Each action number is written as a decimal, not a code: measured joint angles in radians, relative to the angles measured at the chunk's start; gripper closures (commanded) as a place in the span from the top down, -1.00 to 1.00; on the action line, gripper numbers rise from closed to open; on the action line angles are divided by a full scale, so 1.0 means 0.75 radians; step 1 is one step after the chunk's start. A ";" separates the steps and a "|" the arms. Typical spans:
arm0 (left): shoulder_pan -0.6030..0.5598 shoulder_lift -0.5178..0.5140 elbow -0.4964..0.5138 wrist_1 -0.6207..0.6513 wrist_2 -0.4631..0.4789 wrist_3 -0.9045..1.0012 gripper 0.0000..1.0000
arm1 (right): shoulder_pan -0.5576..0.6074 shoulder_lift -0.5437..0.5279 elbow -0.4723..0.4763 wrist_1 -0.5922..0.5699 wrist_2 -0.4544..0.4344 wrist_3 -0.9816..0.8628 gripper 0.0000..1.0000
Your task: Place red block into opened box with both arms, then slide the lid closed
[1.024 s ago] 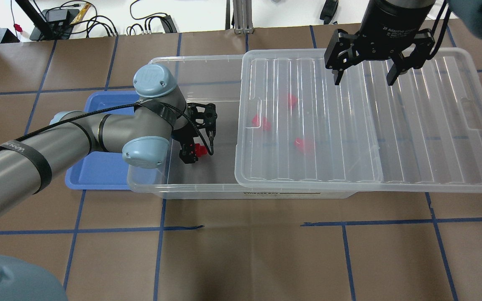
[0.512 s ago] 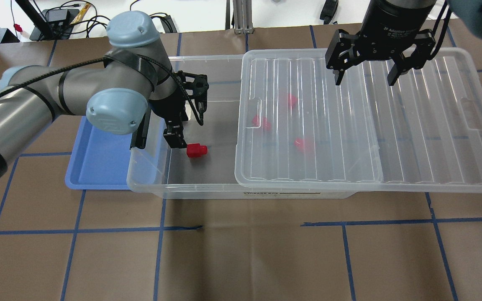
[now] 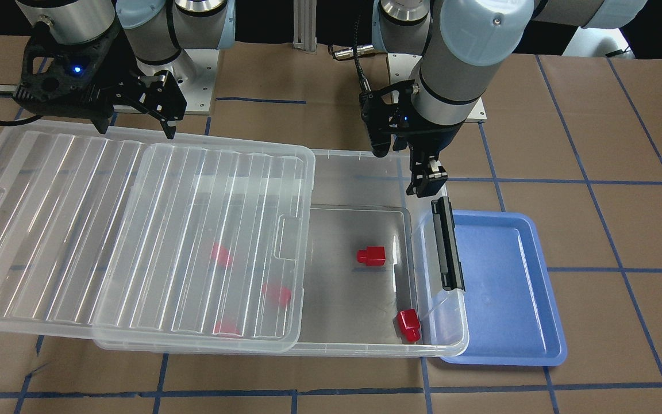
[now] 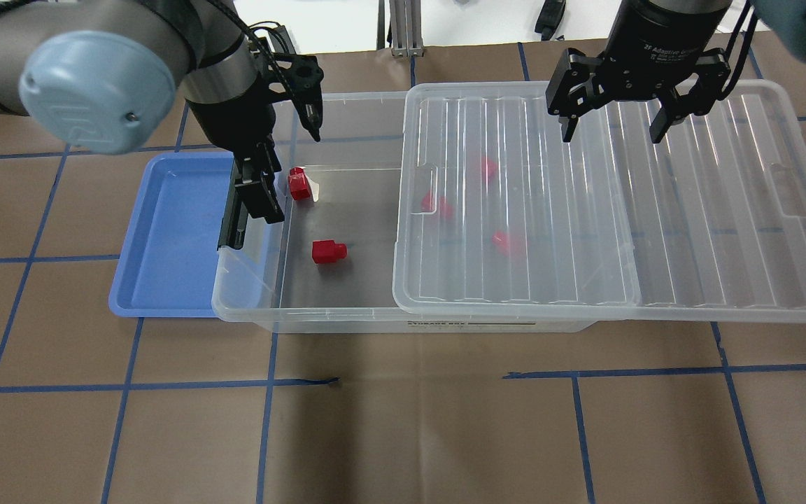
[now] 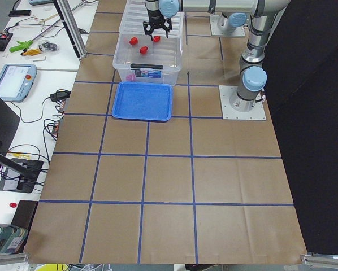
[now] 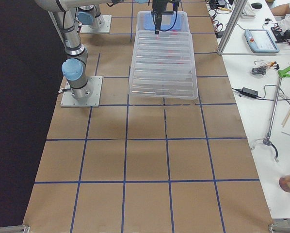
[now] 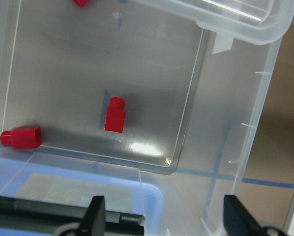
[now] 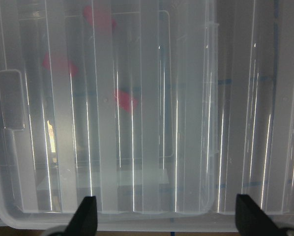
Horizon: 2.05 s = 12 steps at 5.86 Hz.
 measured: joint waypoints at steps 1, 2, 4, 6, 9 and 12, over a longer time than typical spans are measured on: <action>0.019 0.033 0.026 -0.031 0.046 -0.192 0.72 | -0.053 0.001 0.001 0.000 -0.026 -0.060 1.00; 0.044 0.047 0.044 -0.032 0.060 -0.424 0.73 | -0.160 0.007 0.005 0.001 -0.045 -0.160 1.00; 0.090 0.055 0.067 0.019 0.063 -0.906 0.75 | -0.435 0.050 0.009 -0.003 -0.057 -0.437 1.00; 0.124 0.069 0.060 0.073 0.052 -1.233 0.75 | -0.677 0.140 0.014 -0.103 -0.069 -0.708 1.00; 0.128 0.076 0.058 0.065 0.045 -1.493 0.74 | -0.907 0.319 0.017 -0.293 -0.105 -0.964 1.00; 0.126 0.068 0.051 0.071 0.044 -1.496 0.74 | -0.927 0.330 0.136 -0.415 -0.120 -0.962 1.00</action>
